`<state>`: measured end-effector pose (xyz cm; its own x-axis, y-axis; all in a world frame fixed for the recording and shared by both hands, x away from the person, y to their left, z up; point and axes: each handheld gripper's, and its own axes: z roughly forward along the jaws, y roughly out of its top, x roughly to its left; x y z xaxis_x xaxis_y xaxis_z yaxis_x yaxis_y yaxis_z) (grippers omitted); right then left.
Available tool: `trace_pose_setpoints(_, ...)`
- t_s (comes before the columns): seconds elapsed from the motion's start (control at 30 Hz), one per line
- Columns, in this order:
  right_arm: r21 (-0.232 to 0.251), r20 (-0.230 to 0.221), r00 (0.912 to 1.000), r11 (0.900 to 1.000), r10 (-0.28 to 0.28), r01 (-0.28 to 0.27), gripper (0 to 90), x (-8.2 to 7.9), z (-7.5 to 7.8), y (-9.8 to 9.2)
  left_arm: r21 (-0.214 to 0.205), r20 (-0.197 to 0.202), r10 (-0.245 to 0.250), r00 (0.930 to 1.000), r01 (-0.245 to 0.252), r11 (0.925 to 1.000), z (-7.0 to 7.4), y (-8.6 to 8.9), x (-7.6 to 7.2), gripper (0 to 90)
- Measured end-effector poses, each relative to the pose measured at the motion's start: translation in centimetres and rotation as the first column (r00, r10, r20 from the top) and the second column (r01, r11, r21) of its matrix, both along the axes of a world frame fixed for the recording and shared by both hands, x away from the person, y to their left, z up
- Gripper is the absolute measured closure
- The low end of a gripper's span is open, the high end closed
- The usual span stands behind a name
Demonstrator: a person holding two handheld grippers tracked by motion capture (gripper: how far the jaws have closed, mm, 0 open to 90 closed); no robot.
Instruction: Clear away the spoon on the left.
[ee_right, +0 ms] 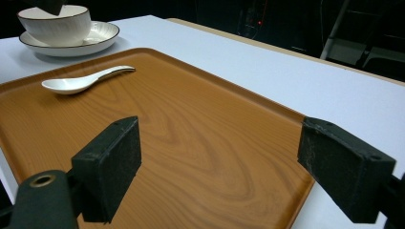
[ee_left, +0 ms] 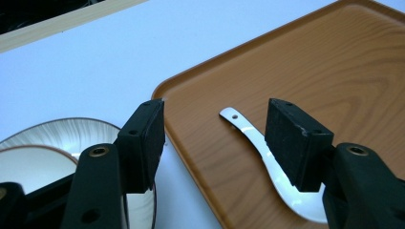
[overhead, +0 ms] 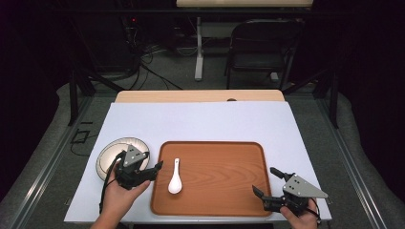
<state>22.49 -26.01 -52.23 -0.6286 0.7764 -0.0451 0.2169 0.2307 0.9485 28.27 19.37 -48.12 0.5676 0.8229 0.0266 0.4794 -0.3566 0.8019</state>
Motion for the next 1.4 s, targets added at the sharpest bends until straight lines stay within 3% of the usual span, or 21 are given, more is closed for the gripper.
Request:
trace_pose_setpoints(0.27, 0.002, -0.005, 1.0000, 1.0000, -0.001, 0.001, 14.3, 0.0, 0.0, 0.1, -0.048, 0.034, 0.026, 0.9991, -0.024, 0.9985, -0.9, 2.0, -2.0, 39.8)
trace_pose_setpoints(0.63, -0.003, -0.007, 1.0000, 1.0000, -0.001, 0.000, 14.3, 0.0, -0.1, 0.1, -0.131, 0.026, 0.084, 0.9961, -0.080, 0.9881, -3.1, 3.6, -3.3, 39.8)
trace_pose_setpoints(0.93, -0.004, -0.009, 1.0000, 1.0000, -0.001, 0.001, 14.3, 0.0, -0.1, 0.1, -0.121, 0.011, 0.090, 0.9959, -0.088, 0.9887, -4.3, 3.4, -3.3, 39.8)
trace_pose_setpoints(1.23, -0.005, -0.008, 1.0000, 1.0000, -0.001, 0.001, 14.3, 0.0, -0.1, 0.1, -0.122, -0.012, 0.086, 0.9962, -0.087, 0.9887, -4.7, 3.4, -3.3, 39.5)
trace_pose_setpoints(1.4, -0.005, -0.007, 1.0000, 1.0000, 0.000, 0.000, 14.3, 0.1, -0.1, 0.1, -0.103, -0.019, 0.080, 0.9966, -0.082, 0.9913, -4.9, 3.2, -3.3, 39.4)
